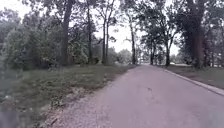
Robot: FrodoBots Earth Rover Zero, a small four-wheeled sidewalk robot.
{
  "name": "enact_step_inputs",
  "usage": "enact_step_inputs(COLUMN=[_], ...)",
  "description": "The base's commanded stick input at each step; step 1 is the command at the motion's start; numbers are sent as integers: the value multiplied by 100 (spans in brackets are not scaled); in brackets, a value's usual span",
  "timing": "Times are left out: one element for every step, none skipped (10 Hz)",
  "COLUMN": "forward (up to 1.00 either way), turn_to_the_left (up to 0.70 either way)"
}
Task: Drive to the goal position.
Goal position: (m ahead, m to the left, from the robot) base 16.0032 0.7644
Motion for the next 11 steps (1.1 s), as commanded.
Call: enact_step_inputs(forward=[70,70,70,70,70,70,70,70,70,70,70], turn_to_the_left=[-14,-14,-14,-14,-14,-14,-14,-14,-14,-14,-14])
